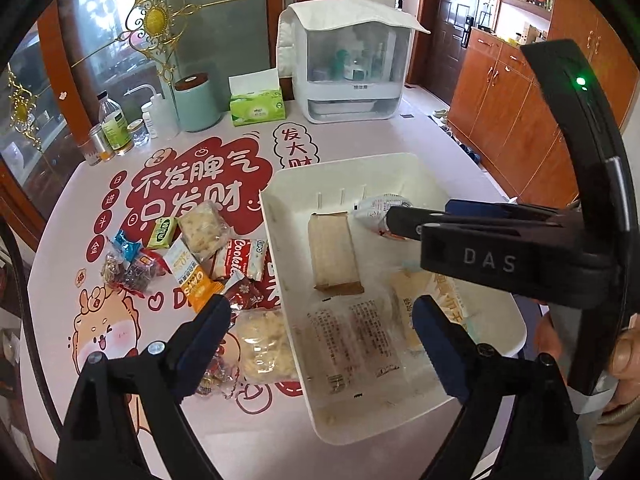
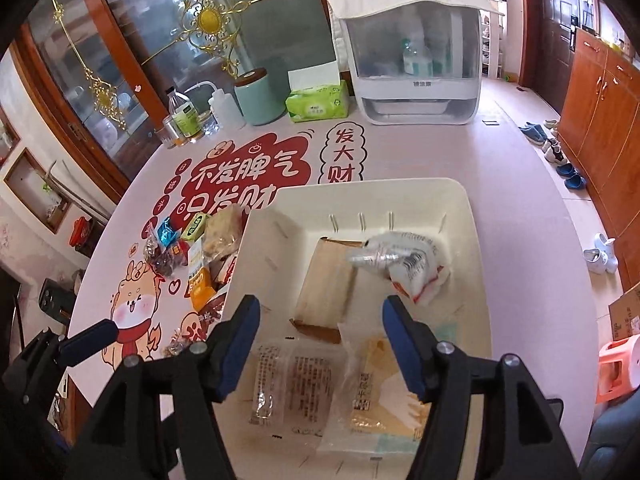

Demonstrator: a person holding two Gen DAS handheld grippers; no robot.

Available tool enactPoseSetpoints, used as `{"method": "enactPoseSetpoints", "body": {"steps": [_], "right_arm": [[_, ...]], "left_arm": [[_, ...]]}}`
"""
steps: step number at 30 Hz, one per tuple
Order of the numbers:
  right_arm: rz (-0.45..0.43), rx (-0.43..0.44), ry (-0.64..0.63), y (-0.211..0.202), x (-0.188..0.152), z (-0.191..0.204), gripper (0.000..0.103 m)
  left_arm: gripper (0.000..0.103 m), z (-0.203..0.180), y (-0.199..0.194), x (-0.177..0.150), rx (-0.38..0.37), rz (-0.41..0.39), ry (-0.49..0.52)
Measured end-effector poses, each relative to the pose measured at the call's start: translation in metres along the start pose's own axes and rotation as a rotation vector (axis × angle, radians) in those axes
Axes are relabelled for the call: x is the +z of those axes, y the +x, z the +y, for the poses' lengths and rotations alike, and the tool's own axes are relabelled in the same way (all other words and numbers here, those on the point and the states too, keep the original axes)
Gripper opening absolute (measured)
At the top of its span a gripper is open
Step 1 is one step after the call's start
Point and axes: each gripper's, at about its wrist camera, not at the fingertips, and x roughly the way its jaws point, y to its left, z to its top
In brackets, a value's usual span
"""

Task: Organize snacks
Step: 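Withdraw both tools from the tray toward the remaining snacks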

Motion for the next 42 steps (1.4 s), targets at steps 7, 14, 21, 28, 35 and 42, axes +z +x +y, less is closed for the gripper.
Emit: {"method": "enactPoseSetpoints", "body": {"steps": [7, 14, 21, 28, 35, 42], "right_arm": [[-0.030, -0.006, 0.025, -0.012, -0.014, 0.005, 0.064], [-0.049, -0.032, 0.024, -0.022, -0.027, 0.017, 0.064], [-0.057, -0.076, 0.037, -0.026, -0.038, 0.035, 0.064], [-0.098, -0.094, -0.010, -0.034, -0.046, 0.082, 0.064], [-0.128, -0.095, -0.086, -0.045, -0.049, 0.146, 0.064], [-0.171, -0.099, -0.121, -0.055, -0.049, 0.199, 0.064]], "left_arm": [[0.092, 0.012, -0.009, -0.011, 0.019, -0.016, 0.001], [0.092, 0.039, -0.024, -0.022, 0.025, -0.069, -0.038], [0.092, 0.064, -0.048, -0.032, 0.071, -0.147, -0.002], [0.092, 0.095, -0.075, -0.046, 0.092, -0.207, 0.057], [0.092, 0.149, -0.097, -0.048, -0.001, -0.150, -0.010], [0.092, 0.209, -0.110, -0.050, 0.009, -0.134, -0.053]]}}
